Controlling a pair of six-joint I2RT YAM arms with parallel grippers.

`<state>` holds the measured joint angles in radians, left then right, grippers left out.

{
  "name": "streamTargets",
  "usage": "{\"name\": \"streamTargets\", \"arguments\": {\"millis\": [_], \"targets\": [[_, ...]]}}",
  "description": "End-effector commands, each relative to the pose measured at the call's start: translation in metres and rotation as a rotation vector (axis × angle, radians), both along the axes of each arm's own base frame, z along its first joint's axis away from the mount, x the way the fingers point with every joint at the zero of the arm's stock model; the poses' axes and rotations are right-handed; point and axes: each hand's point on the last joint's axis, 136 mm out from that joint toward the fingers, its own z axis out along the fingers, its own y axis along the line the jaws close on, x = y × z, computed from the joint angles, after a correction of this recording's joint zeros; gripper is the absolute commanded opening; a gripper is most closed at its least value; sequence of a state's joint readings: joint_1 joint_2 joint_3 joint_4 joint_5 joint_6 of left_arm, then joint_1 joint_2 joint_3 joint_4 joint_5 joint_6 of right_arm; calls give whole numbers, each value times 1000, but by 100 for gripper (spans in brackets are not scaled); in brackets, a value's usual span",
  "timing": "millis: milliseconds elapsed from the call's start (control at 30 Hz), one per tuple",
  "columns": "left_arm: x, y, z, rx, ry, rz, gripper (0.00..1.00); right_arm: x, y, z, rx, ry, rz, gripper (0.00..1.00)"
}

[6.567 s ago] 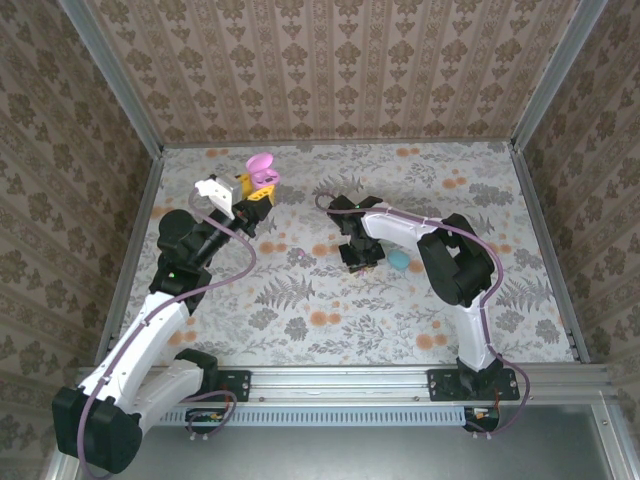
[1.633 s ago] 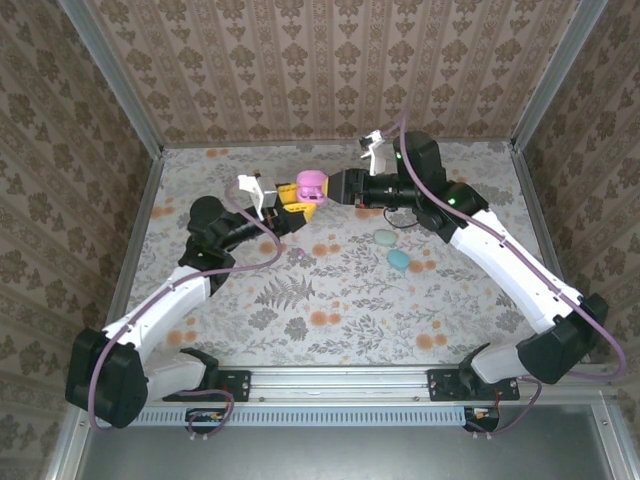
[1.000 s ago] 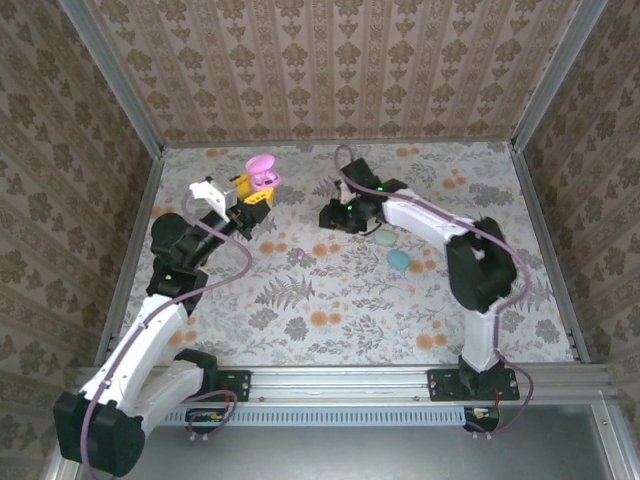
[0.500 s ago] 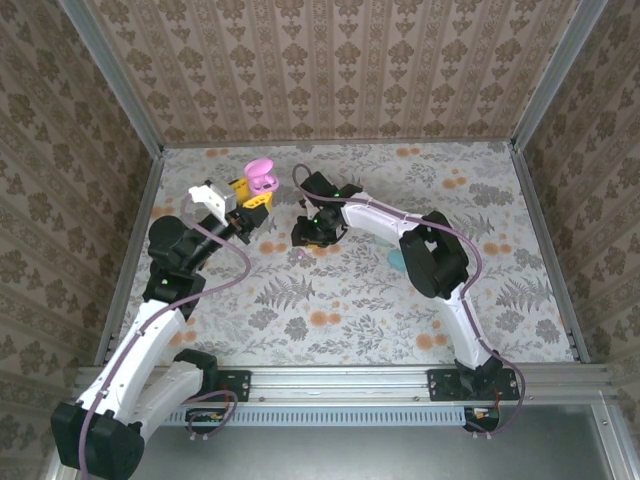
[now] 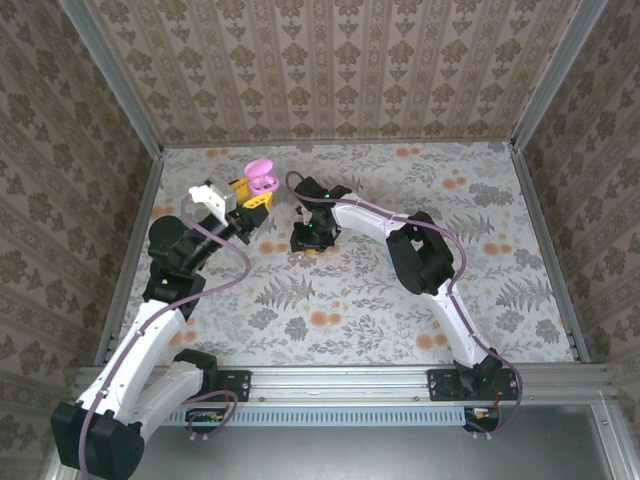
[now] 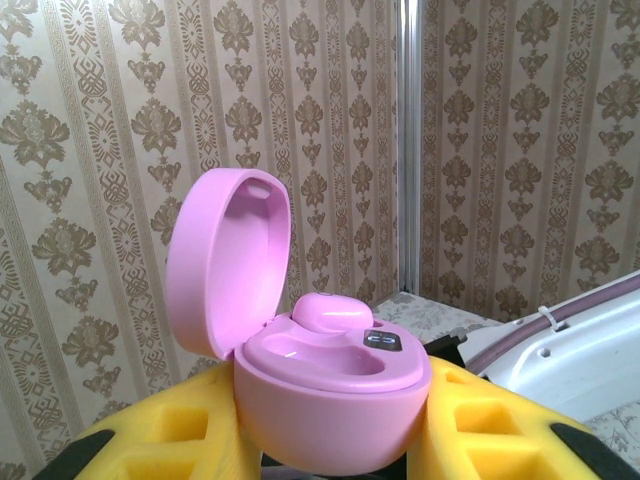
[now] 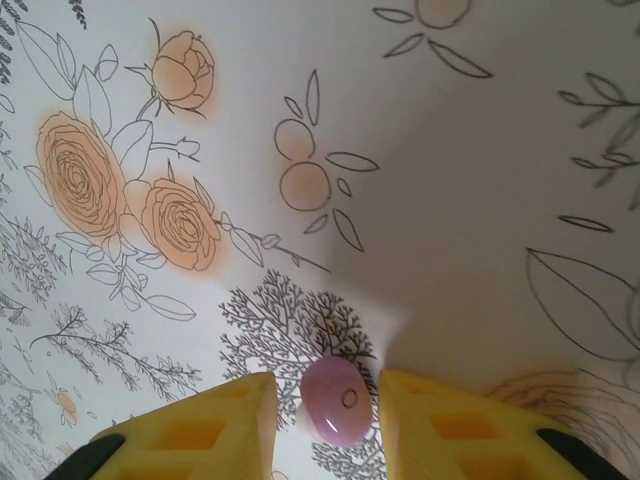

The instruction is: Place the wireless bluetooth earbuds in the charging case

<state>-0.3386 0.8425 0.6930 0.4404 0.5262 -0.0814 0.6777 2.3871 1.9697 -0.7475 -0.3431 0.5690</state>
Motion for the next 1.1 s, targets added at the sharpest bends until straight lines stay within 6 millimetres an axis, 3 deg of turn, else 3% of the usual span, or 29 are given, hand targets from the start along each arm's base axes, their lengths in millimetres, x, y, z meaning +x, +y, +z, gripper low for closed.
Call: {"name": "streamTargets", "arguments": {"millis": [0, 233, 567, 833, 1067], "targets": [[-2, 2, 9, 2, -39, 4, 33, -6, -3, -10, -54, 20, 27, 33], [0, 2, 8, 2, -34, 3, 33, -8, -18, -29, -183, 17, 22, 32], [1, 1, 7, 2, -28, -1, 33, -7, -15, -35, -245, 5, 33, 25], [5, -1, 4, 10, -12, -3, 33, 0, -25, 21, -187, -105, -6, 22], [14, -10, -21, 54, 38, -22, 33, -17, -63, 75, -110, -183, -94, 22]]}}
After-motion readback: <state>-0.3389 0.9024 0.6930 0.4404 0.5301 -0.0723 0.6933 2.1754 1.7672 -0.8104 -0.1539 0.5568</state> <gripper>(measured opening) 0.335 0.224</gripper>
